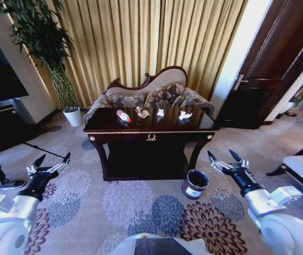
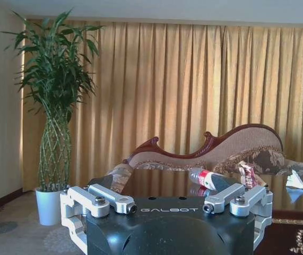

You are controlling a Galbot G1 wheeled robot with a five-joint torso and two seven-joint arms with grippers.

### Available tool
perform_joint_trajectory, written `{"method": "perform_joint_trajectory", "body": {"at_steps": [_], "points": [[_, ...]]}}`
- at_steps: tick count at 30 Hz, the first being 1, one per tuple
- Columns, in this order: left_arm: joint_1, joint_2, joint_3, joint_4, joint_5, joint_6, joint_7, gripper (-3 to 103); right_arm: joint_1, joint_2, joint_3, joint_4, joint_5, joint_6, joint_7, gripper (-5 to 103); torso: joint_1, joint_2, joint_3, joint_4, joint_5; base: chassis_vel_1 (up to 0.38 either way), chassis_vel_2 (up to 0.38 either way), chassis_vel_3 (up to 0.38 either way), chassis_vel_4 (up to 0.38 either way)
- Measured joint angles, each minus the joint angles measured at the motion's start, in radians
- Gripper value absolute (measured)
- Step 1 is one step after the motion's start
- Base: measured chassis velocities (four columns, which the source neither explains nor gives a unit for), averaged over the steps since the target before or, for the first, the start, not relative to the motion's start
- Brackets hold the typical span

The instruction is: Move to the front of the table and place the trash on the table into the trash bin.

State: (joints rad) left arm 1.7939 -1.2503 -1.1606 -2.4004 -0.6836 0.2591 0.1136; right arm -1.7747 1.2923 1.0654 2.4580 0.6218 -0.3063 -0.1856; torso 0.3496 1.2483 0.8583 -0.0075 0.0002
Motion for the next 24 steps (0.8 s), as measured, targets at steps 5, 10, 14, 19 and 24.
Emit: {"method": "perform_joint_trajectory", "body": {"at_steps": [5,10,14,19,24], "points": [[0.000,0.001,-0.001,0.000,0.000,0.000,0.000,100,-0.001,0.001,0.000,0.002,-0.001,0.000,-0.004,100,0.000,0.000,0.000,-0.0002,-0.0004,-0.204,0.194,0.193,-0.226],[0.000,0.000,0.000,0.000,0.000,-0.001,0.001,100,-0.006,0.003,0.000,0.004,-0.001,0.000,-0.015,100,0.000,0.000,0.000,0.0001,-0.0004,-0.178,0.224,0.211,-0.217],[0.000,0.001,0.000,0.001,-0.001,-0.001,0.001,100,-0.006,0.003,0.000,0.005,-0.002,0.001,-0.015,100,0.000,0.000,0.000,-0.0002,-0.0002,-0.215,0.201,0.207,-0.200],[0.000,0.003,-0.002,0.002,-0.002,-0.002,0.002,100,-0.006,0.005,-0.003,0.007,-0.003,0.001,-0.016,100,0.000,0.000,0.000,0.0000,-0.0004,-0.217,0.186,0.222,-0.192],[0.001,0.006,-0.004,0.002,-0.002,-0.002,0.002,100,-0.006,0.009,-0.006,0.008,-0.005,0.001,-0.016,100,0.000,0.000,0.000,0.0000,-0.0003,-0.214,0.211,0.218,-0.213]]}}
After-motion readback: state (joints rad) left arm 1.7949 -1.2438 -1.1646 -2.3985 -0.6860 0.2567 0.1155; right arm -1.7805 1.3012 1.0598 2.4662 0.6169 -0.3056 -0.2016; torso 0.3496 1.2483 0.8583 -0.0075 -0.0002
